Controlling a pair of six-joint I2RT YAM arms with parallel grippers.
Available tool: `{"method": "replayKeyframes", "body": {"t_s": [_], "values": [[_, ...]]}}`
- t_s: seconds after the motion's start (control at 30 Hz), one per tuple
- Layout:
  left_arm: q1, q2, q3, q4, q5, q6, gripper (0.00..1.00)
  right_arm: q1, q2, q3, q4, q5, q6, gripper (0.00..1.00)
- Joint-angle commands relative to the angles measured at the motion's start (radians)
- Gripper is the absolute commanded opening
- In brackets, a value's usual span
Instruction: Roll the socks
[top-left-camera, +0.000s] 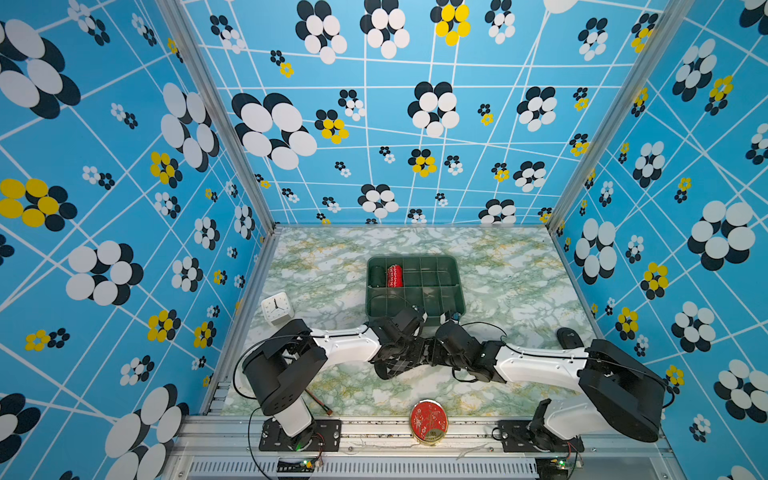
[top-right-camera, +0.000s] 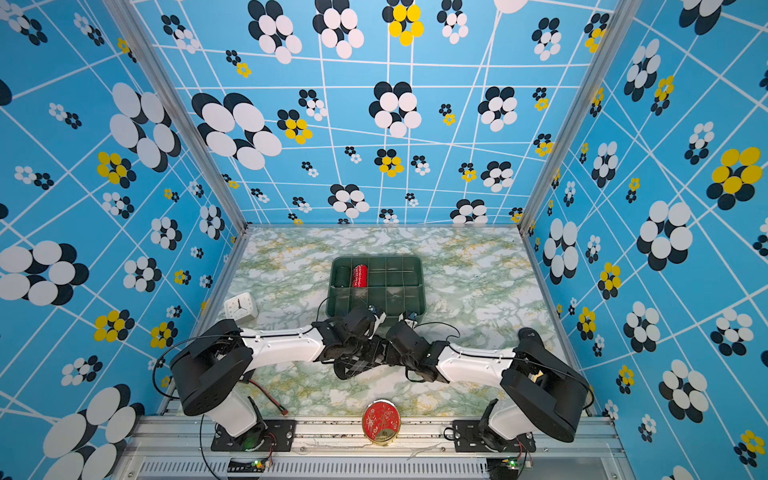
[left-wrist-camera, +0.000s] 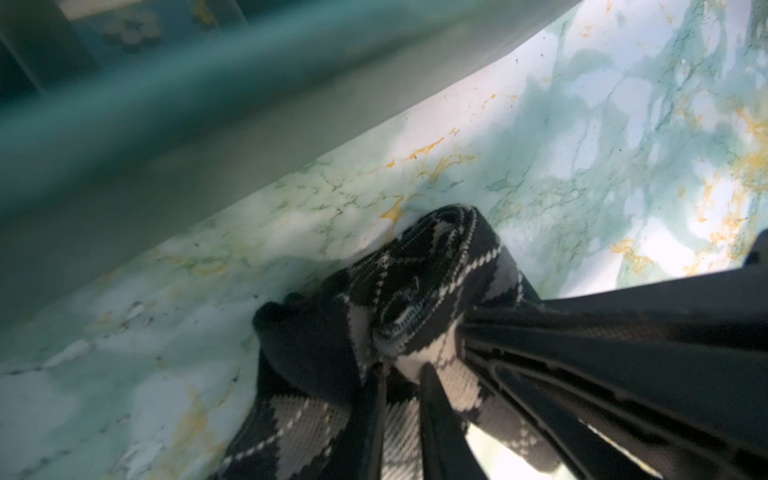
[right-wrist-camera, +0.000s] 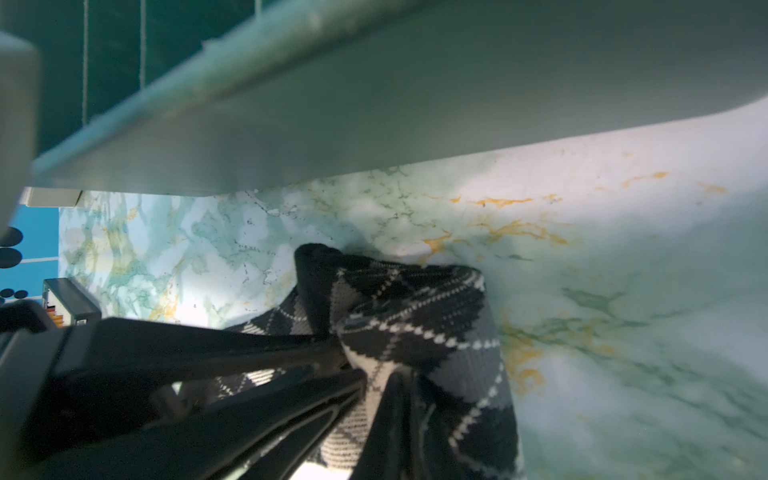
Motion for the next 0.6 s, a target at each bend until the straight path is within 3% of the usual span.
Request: {"method": "replayKeyframes", "body": {"t_s": [0.0, 0.57], "values": [[0.01, 0.016, 0.003, 0.026, 0.0, -0.007, 0.17, -0.008, 0.002, -0.027, -0.037, -0.001, 0.02, 0.1], [0.008, 0.008, -0.021, 0.051, 0.032, -0.03, 0.17, -0.007, -0.015, -0.074, 0.025, 0.022, 0.07, 0.1]]}}
